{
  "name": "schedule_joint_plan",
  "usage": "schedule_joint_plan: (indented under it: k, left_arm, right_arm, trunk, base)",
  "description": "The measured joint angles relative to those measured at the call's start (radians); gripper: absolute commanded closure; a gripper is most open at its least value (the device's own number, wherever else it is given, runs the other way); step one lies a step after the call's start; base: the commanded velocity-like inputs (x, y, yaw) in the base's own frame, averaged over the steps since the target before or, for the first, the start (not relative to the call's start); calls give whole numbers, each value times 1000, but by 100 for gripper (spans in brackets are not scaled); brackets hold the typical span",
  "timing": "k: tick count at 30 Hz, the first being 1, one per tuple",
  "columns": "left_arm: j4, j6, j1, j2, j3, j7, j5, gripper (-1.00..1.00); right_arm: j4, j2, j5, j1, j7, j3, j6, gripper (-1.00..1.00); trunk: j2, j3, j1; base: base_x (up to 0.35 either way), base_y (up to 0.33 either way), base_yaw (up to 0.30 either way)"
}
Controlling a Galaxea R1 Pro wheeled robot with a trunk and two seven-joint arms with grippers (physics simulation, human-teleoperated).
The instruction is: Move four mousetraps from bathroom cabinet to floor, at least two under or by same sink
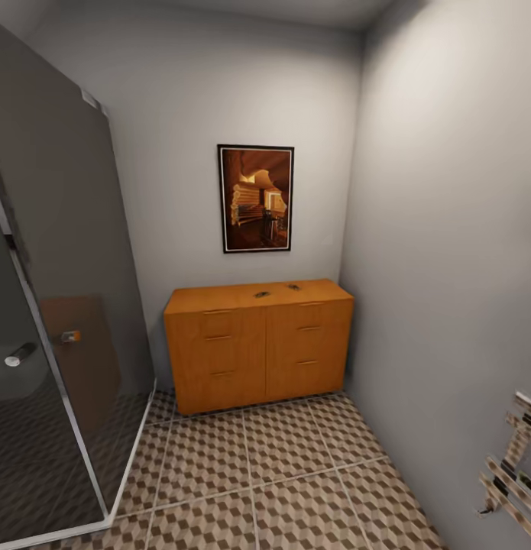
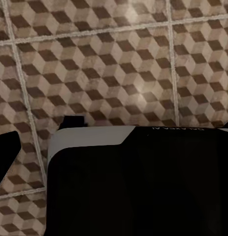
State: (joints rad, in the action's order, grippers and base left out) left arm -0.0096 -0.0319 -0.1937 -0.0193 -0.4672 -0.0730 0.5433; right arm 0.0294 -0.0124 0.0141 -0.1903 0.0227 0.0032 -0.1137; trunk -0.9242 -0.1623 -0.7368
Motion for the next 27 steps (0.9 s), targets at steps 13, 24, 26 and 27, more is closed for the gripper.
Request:
schedule_joint_plan:
  k: [13,24,26,27]
  left_arm:
    - [0,0,0,-2,0,0,0,-100]
    - [0,-1,0,-2,1,0,0,-100]
    - [0,-1,0,-2,1,0,0,-100]
    - [0,-1,0,-2,1,0,1,-100]
  right_arm:
    - [0,0,0,0,1,0,0,-100]
    - [0,0,0,0,2,0,0,-100]
    - [0,0,0,0,2,0,0,-100]
    - [0,0,0,0,2,0,0,-100]
  trunk:
    - [0,0,0]
    - [0,0,0]
    - [0,0,0]
    - [0,0,0]
  base:
    - [322,0,0]
    - [322,0,0]
    - [322,0,0]
    - [322,0,0]
